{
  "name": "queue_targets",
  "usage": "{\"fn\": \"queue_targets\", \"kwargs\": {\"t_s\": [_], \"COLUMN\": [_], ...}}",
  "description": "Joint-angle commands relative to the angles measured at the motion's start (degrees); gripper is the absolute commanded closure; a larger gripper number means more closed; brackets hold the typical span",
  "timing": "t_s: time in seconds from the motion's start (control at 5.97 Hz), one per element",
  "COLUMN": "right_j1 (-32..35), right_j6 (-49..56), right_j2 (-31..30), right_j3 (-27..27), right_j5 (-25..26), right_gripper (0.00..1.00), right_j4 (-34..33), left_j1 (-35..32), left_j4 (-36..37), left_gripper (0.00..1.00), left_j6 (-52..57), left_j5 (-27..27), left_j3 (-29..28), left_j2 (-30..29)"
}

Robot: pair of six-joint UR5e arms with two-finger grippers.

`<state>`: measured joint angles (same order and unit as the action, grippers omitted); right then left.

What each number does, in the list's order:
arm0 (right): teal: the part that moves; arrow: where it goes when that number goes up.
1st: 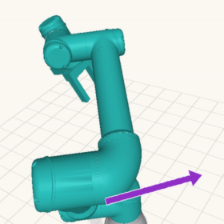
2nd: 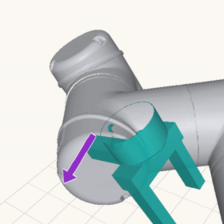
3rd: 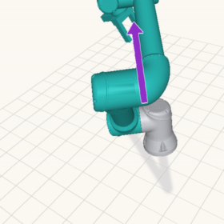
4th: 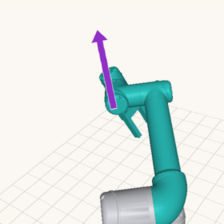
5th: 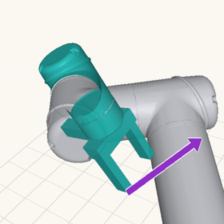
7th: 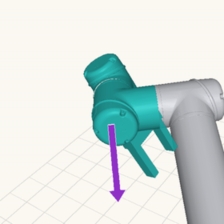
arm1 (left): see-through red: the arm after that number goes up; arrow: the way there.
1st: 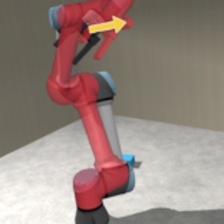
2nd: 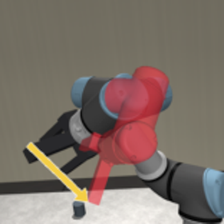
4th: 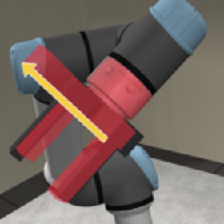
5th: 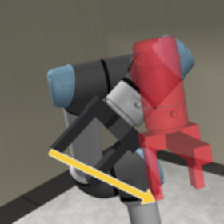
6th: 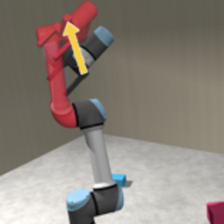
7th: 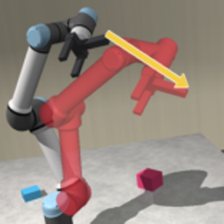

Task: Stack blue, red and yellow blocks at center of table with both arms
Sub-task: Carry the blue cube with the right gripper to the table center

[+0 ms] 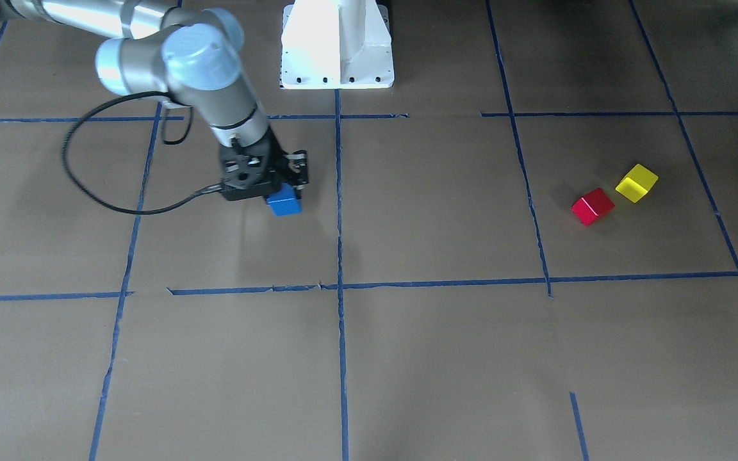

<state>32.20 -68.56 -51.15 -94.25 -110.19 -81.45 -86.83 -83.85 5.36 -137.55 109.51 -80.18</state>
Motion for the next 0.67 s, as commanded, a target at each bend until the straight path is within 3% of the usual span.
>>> {"fn": "queue_targets", "kwargs": {"t_s": [0.0, 0.5], "right_j1": [-1.9, -3.1], "right_j6": [-5.6, -5.4], "right_j2": [8.8, 8.4], "right_j3": [9.7, 12.4], "right_j5": [1.9, 2.7], "right_gripper": [1.00, 0.96], "right_j4": [-0.9, -1.2], "left_j1": [-0.1, -0.2], "left_j4": [0.1, 0.3], "left_gripper": [0.00, 0.00], "left_j6": [0.0, 0.0], "left_j5": [0.0, -0.1], "left_j3": [0.4, 1.1], "left_j2": [0.0, 0.5]}}
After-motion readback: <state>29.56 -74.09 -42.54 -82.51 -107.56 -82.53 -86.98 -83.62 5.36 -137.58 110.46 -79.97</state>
